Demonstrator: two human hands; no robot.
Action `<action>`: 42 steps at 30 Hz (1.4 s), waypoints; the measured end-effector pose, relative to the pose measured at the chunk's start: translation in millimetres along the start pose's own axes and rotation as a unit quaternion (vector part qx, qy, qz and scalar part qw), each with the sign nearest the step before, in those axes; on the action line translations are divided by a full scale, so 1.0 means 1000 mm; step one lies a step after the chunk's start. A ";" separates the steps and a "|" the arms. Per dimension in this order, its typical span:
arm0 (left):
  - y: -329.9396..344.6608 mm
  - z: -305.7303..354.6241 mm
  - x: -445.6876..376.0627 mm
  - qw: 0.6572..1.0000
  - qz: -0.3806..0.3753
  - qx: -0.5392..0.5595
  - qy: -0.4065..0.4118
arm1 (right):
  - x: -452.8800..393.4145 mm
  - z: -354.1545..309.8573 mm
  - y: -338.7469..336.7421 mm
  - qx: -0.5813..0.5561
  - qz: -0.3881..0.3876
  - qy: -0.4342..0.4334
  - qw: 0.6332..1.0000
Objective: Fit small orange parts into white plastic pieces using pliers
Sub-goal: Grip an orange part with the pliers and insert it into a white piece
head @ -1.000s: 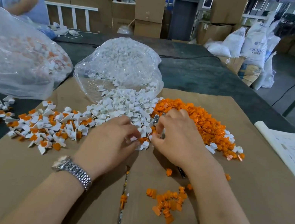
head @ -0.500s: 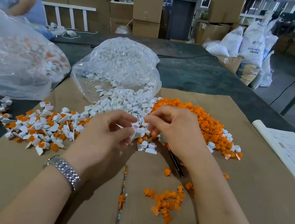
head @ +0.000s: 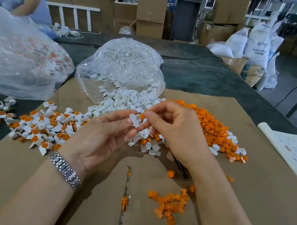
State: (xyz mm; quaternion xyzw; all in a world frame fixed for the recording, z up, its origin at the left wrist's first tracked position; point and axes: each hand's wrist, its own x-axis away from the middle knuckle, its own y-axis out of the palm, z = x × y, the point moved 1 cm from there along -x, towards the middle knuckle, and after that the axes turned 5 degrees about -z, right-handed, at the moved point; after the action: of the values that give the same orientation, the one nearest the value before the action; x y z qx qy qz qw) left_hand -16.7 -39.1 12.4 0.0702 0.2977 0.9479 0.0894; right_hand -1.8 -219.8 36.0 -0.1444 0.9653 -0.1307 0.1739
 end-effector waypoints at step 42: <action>-0.003 0.009 0.006 0.997 0.008 -0.060 0.047 | 0.002 -0.002 0.009 0.120 -0.001 -0.084 0.989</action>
State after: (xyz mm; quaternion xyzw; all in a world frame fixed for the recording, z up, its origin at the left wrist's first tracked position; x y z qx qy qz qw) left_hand -21.0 -30.4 18.3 0.0222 0.2440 0.9668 0.0719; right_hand -5.9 -211.4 34.1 -0.1338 0.9244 -0.2331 0.2706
